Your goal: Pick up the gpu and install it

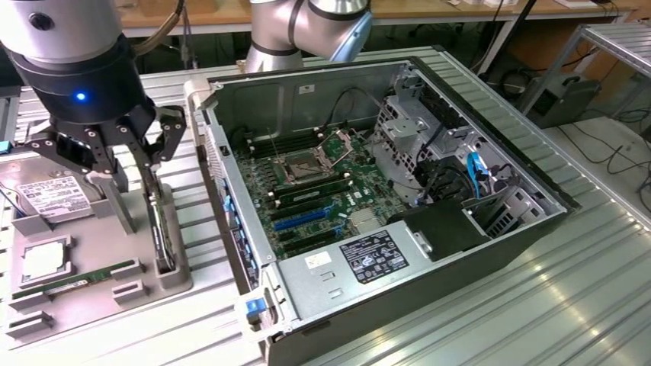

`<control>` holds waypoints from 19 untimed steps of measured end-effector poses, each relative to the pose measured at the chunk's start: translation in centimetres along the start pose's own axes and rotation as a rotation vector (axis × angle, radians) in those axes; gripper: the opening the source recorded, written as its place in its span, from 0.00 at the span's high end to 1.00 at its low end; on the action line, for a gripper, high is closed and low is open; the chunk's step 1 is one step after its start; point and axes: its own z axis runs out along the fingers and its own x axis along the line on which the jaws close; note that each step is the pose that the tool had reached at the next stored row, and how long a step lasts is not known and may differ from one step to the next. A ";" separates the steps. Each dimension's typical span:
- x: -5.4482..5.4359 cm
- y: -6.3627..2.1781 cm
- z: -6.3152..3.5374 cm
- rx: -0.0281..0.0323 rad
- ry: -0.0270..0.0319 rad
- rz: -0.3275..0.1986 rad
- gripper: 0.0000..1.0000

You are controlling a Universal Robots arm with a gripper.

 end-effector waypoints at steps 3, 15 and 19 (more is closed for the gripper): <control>0.5 0.07 0.83 0.0000 0.0000 0.000 0.64; -0.4 0.09 3.60 -0.0002 0.0004 -0.002 0.64; -0.4 0.05 4.46 -0.0003 0.0013 -0.014 0.64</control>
